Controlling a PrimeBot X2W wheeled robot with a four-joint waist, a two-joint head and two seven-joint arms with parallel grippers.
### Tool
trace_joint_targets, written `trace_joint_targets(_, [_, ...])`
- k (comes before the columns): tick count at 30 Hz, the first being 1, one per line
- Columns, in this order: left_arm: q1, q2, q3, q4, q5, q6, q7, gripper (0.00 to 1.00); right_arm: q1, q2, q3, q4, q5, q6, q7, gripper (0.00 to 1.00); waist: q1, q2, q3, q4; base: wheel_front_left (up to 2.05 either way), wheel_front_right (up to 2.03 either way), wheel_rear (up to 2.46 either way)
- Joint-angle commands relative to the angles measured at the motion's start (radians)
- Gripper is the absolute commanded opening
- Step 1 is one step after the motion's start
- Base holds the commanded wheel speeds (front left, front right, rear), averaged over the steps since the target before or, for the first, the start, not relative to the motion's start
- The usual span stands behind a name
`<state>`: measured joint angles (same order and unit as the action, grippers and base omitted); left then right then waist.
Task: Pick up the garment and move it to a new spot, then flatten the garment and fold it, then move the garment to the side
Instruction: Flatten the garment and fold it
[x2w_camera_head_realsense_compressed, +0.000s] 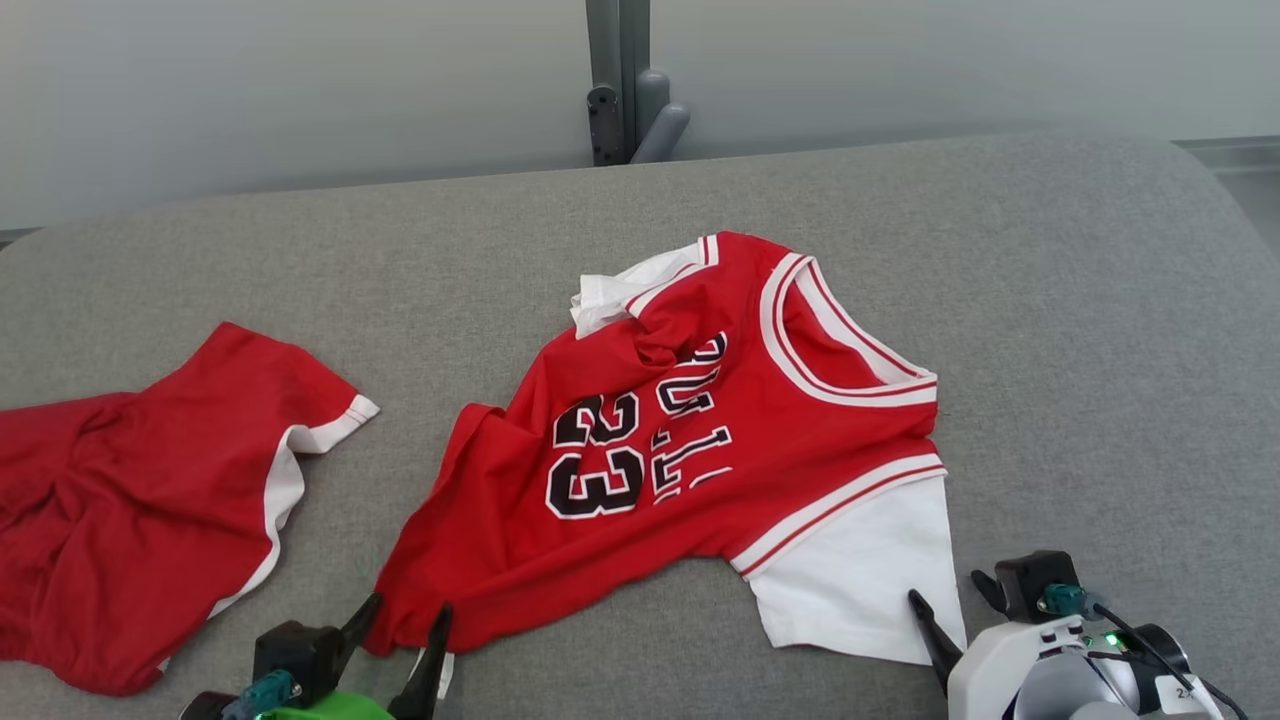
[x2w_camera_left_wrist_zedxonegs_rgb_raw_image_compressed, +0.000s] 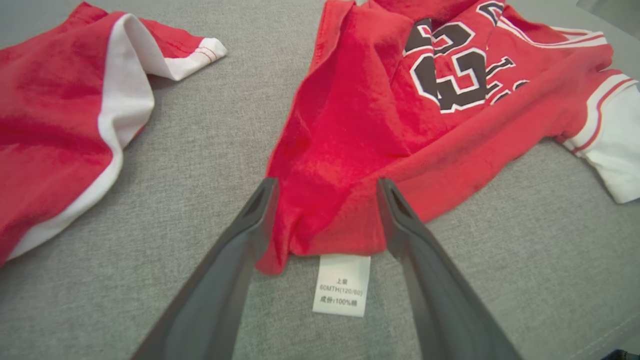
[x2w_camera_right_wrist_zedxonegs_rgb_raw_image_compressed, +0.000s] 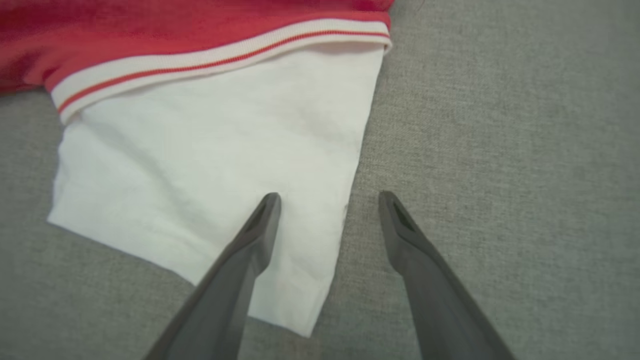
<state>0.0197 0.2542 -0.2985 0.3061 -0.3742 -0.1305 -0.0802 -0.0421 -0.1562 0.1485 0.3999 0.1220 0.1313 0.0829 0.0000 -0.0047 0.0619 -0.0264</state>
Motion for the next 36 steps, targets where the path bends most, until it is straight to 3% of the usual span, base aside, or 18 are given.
trace_joint_targets(1, [-0.022, 0.009, -0.004, 0.008, -0.006, 0.000, 0.001, 1.00, -0.015, 0.002, 0.005, 0.007, 0.007, -0.001, 0.002, 1.00, 0.0000, 0.0047, 0.021, -0.003, 0.00, 0.00, 0.00])
trace_joint_targets(8, [-0.052, 0.014, -0.001, 0.081, -0.017, 0.013, -0.009, 1.00, -0.043, 0.003, 0.039, 0.073, 0.029, -0.001, 0.001, 1.00, 0.0000, 0.0047, 0.027, -0.004, 0.00, 0.00, 0.00])
trace_joint_targets(17, [0.010, 0.040, 0.024, 0.067, -0.040, 0.044, -0.004, 1.00, -0.025, 0.004, 0.066, 0.110, 0.053, 0.000, 0.008, 1.00, 0.0000, 0.0047, 0.021, 0.002, 0.00, 0.00, 0.00])
trace_joint_targets(27, [-0.044, 0.024, -0.018, 0.112, -0.091, 0.013, 0.004, 1.00, -0.018, 0.005, 0.124, 0.117, 0.102, 0.004, 0.078, 1.00, 0.0000, 0.0047, 0.040, -0.001, 0.00, 0.00, 0.00])
trace_joint_targets(28, [-0.048, 0.025, -0.025, 0.118, -0.095, 0.010, 0.006, 0.55, -0.018, 0.005, 0.136, 0.116, 0.111, 0.004, 0.091, 1.00, 0.0000, 0.0047, 0.042, -0.003, 0.00, 0.00, 0.00])
trace_joint_targets(29, [-0.054, 0.028, -0.033, 0.125, -0.098, 0.009, 0.007, 0.30, -0.019, 0.004, 0.147, 0.115, 0.122, 0.005, 0.103, 1.00, 0.0000, 0.0047, 0.044, -0.006, 0.00, 0.00, 0.00])
trace_joint_targets(30, [-0.059, 0.028, -0.040, 0.133, -0.108, 0.006, 0.009, 0.00, -0.021, 0.001, 0.159, 0.112, 0.130, 0.005, 0.114, 0.86, 0.0000, 0.0047, 0.047, -0.008, 0.00, 0.00, 0.00])
trace_joint_targets(31, [-0.062, 0.029, -0.052, 0.138, -0.109, 0.005, 0.016, 0.00, -0.024, -0.002, 0.171, 0.109, 0.140, 0.005, 0.120, 0.40, 0.0000, 0.0047, 0.050, -0.010, 0.00, 0.00, 0.00])
trace_joint_targets(32, [-0.065, 0.032, -0.062, 0.140, -0.113, 0.003, 0.016, 0.00, -0.029, -0.003, 0.185, 0.103, 0.154, 0.006, 0.120, 0.00, 0.0000, 0.0047, 0.052, -0.011, 0.00, 0.00, 0.00])
trace_joint_targets(36, [-0.079, 0.019, -0.078, 0.109, -0.193, -0.001, 0.017, 0.00, -0.050, -0.012, 0.190, 0.046, 0.241, 0.004, 0.113, 0.00, 0.0000, 0.0047, 0.061, -0.015, 0.00, 0.00, 0.00])
